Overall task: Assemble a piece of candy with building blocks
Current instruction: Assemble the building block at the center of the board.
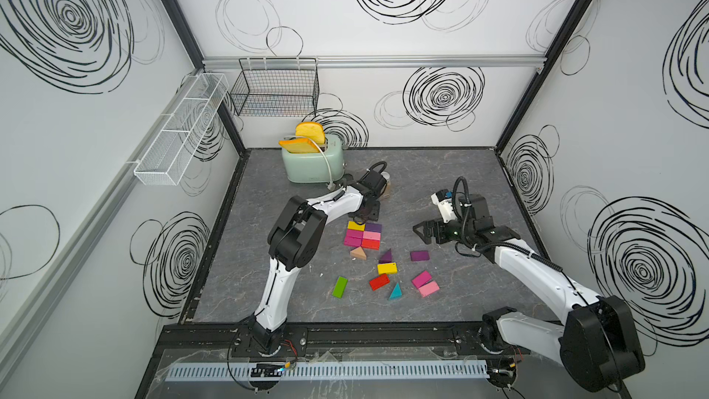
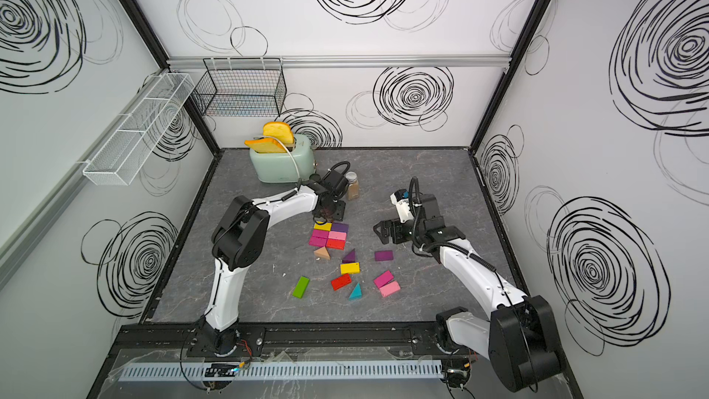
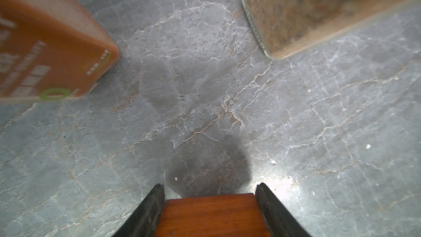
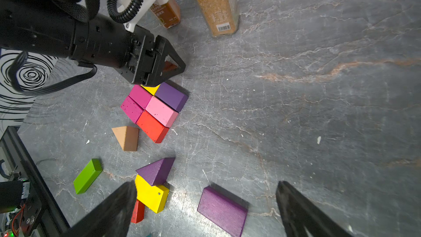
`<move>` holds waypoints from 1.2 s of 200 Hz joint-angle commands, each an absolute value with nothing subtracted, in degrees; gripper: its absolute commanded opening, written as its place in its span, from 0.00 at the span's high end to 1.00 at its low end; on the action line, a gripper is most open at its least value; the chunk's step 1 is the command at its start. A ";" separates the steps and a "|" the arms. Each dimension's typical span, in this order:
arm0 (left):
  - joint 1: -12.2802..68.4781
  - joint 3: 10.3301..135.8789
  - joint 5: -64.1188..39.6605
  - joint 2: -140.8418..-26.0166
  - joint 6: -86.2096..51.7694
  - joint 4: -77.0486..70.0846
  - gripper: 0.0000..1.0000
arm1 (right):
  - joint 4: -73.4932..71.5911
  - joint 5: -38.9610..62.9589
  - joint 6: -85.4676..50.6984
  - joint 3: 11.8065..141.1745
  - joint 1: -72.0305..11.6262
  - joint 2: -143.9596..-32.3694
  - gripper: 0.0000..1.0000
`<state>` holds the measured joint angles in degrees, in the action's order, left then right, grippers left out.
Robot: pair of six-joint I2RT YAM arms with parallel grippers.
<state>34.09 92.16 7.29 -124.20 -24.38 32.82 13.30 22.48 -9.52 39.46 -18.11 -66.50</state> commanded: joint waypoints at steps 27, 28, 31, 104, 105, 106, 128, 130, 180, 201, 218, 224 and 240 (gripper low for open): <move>33.75 92.89 6.94 -125.73 -22.25 31.97 0.41 | 13.46 22.58 -8.15 40.87 -17.49 -66.88 0.01; 33.75 92.89 6.99 -125.75 -22.20 31.98 0.41 | 13.45 22.59 -8.16 40.87 -17.49 -66.88 0.01; 33.83 92.97 7.03 -125.81 -22.15 31.99 0.41 | 13.43 22.52 -8.14 40.87 -17.45 -66.88 0.01; 33.99 92.86 6.24 -126.65 -21.62 30.87 0.41 | 12.98 22.67 -8.15 40.56 -16.91 -66.93 0.01; 34.00 92.88 6.19 -126.65 -21.62 30.86 0.41 | 12.99 22.67 -8.12 40.54 -16.94 -66.95 0.01; 34.01 92.89 6.17 -126.69 -21.62 30.86 0.41 | 12.96 22.72 -8.10 40.53 -16.91 -66.96 0.01; 34.10 93.16 5.92 -127.11 -21.57 30.76 0.40 | 12.91 22.82 -8.11 40.52 -16.87 -67.13 0.01; 34.10 93.23 5.90 -127.16 -21.65 30.76 0.40 | 12.92 22.82 -8.09 40.52 -16.83 -67.21 0.01; 34.19 93.60 5.45 -127.27 -21.71 30.59 0.36 | 12.68 22.90 -8.12 40.58 -16.64 -67.41 0.01; 34.10 93.69 4.92 -126.93 -21.53 30.50 0.25 | 12.54 23.10 -8.09 40.52 -16.50 -67.41 0.01; 33.77 93.88 4.83 -126.57 -21.80 30.44 0.19 | 12.51 23.04 -8.16 40.60 -16.44 -67.49 0.01; 33.67 93.95 4.51 -126.37 -21.87 30.50 0.16 | 12.50 23.11 -8.17 40.61 -16.39 -67.41 0.01; 33.31 94.28 4.26 -125.42 -21.87 30.69 0.07 | 12.40 23.11 -8.11 40.47 -16.35 -67.41 0.01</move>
<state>34.00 92.58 5.19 -125.45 -22.46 31.07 13.15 22.52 -9.37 39.46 -16.67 -67.13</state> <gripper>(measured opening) 0.874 0.989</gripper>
